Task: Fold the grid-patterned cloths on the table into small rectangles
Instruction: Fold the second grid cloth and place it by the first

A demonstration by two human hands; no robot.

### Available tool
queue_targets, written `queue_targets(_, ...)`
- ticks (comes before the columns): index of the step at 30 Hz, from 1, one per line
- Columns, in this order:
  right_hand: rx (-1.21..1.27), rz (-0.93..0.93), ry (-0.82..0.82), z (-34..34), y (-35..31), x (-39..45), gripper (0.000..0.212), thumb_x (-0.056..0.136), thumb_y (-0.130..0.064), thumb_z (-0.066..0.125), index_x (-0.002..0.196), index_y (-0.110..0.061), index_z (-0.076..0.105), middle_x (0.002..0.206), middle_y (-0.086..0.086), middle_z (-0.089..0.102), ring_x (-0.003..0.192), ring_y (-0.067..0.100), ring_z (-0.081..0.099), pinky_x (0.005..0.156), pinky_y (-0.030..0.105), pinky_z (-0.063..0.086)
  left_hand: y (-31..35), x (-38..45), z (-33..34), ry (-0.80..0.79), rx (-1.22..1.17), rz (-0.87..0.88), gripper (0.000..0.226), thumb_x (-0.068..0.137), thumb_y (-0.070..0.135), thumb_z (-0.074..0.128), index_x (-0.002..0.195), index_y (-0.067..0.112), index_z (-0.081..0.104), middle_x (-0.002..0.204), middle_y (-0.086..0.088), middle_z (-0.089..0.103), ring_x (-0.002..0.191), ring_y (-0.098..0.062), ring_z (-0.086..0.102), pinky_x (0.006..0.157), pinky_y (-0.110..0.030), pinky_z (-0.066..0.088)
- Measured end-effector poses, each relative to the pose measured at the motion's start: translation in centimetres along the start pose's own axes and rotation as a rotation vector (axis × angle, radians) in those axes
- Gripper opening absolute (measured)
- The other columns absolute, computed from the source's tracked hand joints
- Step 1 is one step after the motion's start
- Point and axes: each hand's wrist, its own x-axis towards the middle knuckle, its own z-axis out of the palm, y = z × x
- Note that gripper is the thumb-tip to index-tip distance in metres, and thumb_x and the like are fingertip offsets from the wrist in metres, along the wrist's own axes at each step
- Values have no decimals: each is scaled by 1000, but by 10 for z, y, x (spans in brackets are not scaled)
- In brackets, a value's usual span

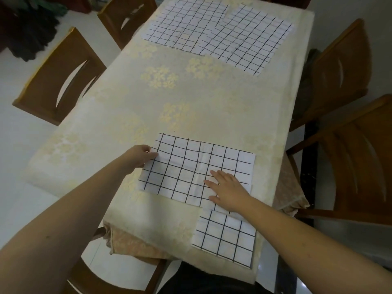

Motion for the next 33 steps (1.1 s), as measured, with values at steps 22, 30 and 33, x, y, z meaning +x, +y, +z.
queue_targets(22, 530, 365, 283, 22, 48, -88, 47, 102, -29, 38, 147, -18, 34, 155, 6, 30, 141, 22, 25, 115, 34, 19, 145, -109, 147, -239, 67, 402, 25, 92, 29, 65, 105, 9, 59, 93, -7, 71, 71, -14, 71, 64, -26, 59)
queue_targets(30, 807, 570, 424, 30, 64, -104, 43, 103, -19, 34, 147, -14, 35, 150, 7, 37, 131, 22, 39, 111, 31, 30, 116, -94, 157, -162, -32, 436, 22, 99, 29, 54, 110, 12, 62, 100, -4, 72, 89, -17, 70, 78, -30, 57)
queue_targets(33, 766, 563, 450, 31, 58, -101, 45, 104, -23, 34, 148, -14, 32, 152, 5, 35, 134, 21, 35, 110, 28, 26, 87, -76, 143, -19, 146, 481, 22, 100, 27, 50, 115, 16, 62, 109, -1, 70, 95, -16, 67, 79, -28, 51)
